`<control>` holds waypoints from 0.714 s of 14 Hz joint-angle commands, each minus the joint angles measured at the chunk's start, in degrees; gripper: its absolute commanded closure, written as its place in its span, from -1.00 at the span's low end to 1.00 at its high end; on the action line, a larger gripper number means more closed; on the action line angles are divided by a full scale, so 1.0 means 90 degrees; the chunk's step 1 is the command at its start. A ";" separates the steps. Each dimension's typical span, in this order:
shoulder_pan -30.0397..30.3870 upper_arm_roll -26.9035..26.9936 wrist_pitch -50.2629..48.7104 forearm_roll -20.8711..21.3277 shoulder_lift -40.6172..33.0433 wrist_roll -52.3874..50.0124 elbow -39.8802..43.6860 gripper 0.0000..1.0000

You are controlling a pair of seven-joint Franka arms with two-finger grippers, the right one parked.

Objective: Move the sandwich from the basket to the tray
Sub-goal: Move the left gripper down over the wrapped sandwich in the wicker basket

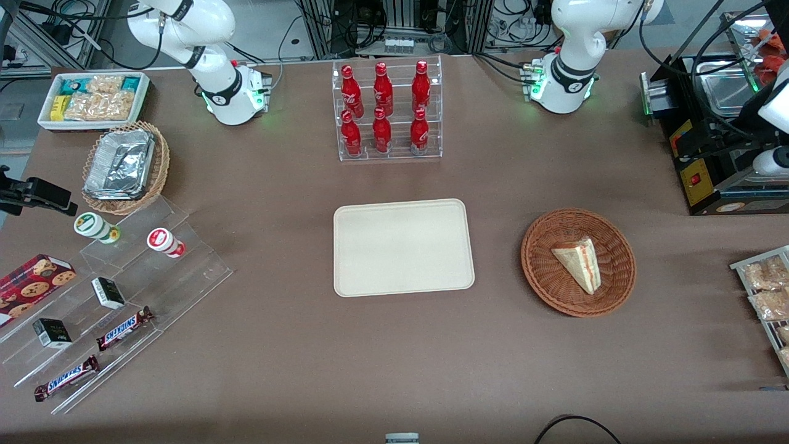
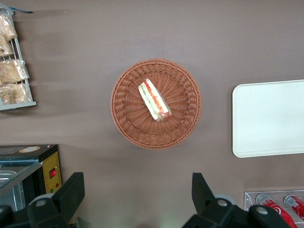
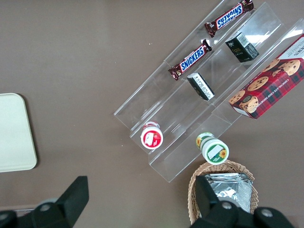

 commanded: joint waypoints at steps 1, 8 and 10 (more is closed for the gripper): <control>-0.0053 0.0001 -0.0170 0.0127 0.0008 -0.0029 0.0107 -1.00; -0.0053 -0.0009 0.0792 0.0342 -0.0011 -0.0604 -0.1246 -1.00; -0.0053 -0.0009 0.1855 0.0244 -0.0186 -0.1062 -0.2290 -1.00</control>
